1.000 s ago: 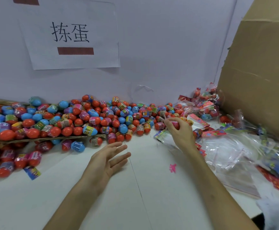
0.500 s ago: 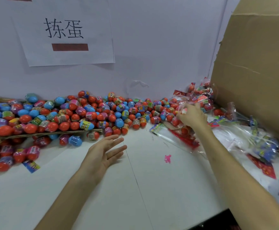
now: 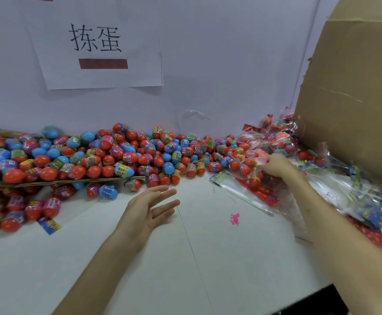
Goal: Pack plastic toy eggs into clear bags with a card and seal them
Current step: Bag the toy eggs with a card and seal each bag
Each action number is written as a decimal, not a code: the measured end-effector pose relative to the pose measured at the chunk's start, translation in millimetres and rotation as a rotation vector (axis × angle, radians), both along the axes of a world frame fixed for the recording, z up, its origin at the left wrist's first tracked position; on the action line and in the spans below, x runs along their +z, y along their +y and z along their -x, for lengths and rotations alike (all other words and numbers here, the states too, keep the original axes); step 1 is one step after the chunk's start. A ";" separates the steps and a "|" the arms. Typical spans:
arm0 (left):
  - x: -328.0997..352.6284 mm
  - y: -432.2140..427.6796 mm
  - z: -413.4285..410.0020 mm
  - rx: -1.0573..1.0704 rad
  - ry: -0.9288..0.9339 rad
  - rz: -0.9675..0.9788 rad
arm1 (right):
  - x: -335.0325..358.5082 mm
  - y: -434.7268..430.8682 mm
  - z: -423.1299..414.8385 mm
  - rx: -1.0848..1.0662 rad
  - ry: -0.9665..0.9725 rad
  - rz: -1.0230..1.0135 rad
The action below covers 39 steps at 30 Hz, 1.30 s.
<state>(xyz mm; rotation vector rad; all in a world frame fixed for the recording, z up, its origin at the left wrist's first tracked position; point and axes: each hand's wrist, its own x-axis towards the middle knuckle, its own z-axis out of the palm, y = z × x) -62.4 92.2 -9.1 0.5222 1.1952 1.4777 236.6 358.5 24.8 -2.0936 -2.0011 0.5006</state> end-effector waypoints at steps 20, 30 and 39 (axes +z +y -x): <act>6.8 -2.5 -4.9 -0.023 0.025 -0.003 | 36.3 -45.0 34.6 -0.012 0.150 -0.961; 18.0 -3.8 -15.4 -0.132 -0.021 -0.130 | 60.0 -100.6 101.3 0.416 1.248 -0.227; 9.7 2.5 -5.1 0.021 -0.101 -0.156 | -1.3 -139.2 129.4 0.628 1.282 0.227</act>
